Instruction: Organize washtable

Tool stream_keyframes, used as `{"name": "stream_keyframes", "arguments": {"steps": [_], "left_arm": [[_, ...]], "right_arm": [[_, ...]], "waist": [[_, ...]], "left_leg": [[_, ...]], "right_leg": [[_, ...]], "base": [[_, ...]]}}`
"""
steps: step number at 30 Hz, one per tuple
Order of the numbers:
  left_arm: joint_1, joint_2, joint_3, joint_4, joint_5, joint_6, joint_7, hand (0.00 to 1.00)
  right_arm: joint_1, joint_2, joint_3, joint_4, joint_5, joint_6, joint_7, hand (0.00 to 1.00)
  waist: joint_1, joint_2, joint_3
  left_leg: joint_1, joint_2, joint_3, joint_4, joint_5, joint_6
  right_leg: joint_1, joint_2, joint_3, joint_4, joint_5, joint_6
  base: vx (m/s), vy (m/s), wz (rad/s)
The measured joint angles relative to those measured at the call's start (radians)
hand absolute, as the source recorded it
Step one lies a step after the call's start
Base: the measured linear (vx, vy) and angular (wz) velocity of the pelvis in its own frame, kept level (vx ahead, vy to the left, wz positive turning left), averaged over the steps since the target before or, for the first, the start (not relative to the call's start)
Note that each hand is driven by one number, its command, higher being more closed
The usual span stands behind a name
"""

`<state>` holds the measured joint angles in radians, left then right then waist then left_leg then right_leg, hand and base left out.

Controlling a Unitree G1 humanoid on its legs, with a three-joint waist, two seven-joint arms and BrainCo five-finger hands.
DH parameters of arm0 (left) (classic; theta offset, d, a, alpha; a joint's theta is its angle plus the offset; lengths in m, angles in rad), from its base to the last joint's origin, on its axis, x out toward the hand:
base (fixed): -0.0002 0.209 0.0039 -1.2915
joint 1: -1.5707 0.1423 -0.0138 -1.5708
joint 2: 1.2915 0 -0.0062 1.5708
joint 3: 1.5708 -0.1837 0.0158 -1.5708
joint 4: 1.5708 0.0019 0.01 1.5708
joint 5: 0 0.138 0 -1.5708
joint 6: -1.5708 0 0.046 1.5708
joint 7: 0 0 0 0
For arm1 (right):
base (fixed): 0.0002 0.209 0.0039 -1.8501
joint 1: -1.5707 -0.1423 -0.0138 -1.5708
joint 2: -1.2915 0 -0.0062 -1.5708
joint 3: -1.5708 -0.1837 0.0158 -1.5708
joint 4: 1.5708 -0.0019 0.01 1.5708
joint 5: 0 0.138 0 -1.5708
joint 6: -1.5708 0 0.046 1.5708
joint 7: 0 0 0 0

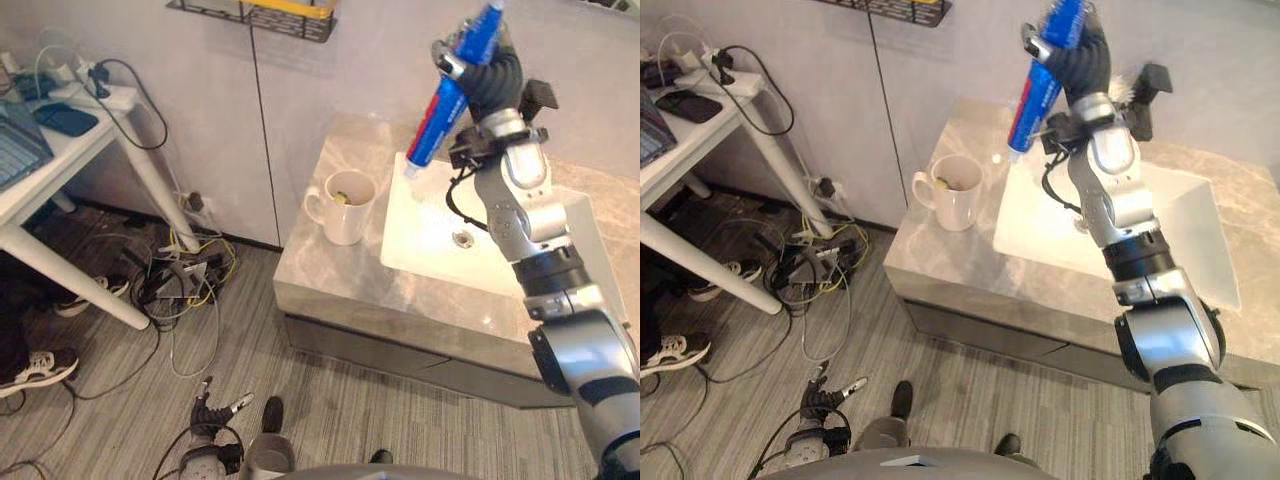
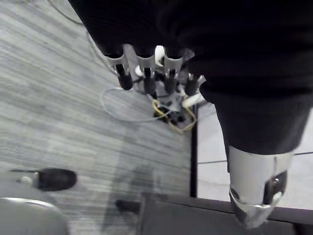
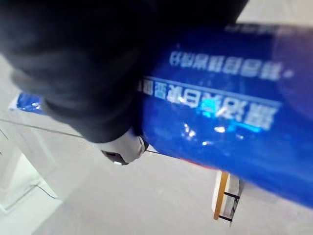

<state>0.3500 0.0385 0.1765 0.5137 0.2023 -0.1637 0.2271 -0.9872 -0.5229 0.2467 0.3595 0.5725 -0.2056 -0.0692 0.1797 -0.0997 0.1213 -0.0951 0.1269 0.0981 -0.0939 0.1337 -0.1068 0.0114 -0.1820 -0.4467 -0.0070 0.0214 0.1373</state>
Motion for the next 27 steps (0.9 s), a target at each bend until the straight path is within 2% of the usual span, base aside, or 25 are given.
{"name": "stream_keyframes", "arguments": {"steps": [6,15,18,27], "left_arm": [[-0.031,0.0,0.061,0.102,-0.03,0.022,0.007,0.0],[-0.054,0.004,0.062,0.112,-0.028,0.031,0.038,0.0],[-0.086,0.005,0.06,0.107,-0.028,0.031,0.044,0.0],[-0.086,0.004,0.056,0.102,-0.027,0.031,0.048,0.0]], "right_arm": [[-0.078,0.061,0.007,0.002,-0.134,0.003,-0.051,1.0],[-0.137,0.113,0.036,0.003,-0.339,0.017,-0.098,1.0],[-0.169,0.116,0.035,0.003,-0.405,0.019,-0.111,1.0],[-0.172,0.16,0.035,-0.006,-0.407,0.019,-0.119,1.0]], "waist": [[0.022,-0.017,0.04],[0.028,-0.03,0.051],[0.028,-0.031,0.08],[0.03,-0.026,0.088]], "left_leg": [[-0.005,0.001,-0.003,0.0,0.0,0.001],[-0.028,0.002,-0.011,0.001,0.007,0.001],[-0.038,0.003,-0.02,0.029,-0.001,0.001],[-0.055,0.005,-0.021,0.059,-0.02,0.003]], "right_leg": [[-0.013,-0.005,-0.003,0.027,-0.015,-0.005],[-0.035,-0.005,-0.009,0.037,-0.022,-0.005],[-0.035,-0.01,-0.012,0.056,-0.032,-0.006],[-0.043,-0.015,-0.011,0.07,-0.043,-0.008]], "base": [[-0.01,0.003,0.02],[0.01,-0.006,0.03],[-0.01,0.002,0.06],[0.0,0.001,0.0]]}}
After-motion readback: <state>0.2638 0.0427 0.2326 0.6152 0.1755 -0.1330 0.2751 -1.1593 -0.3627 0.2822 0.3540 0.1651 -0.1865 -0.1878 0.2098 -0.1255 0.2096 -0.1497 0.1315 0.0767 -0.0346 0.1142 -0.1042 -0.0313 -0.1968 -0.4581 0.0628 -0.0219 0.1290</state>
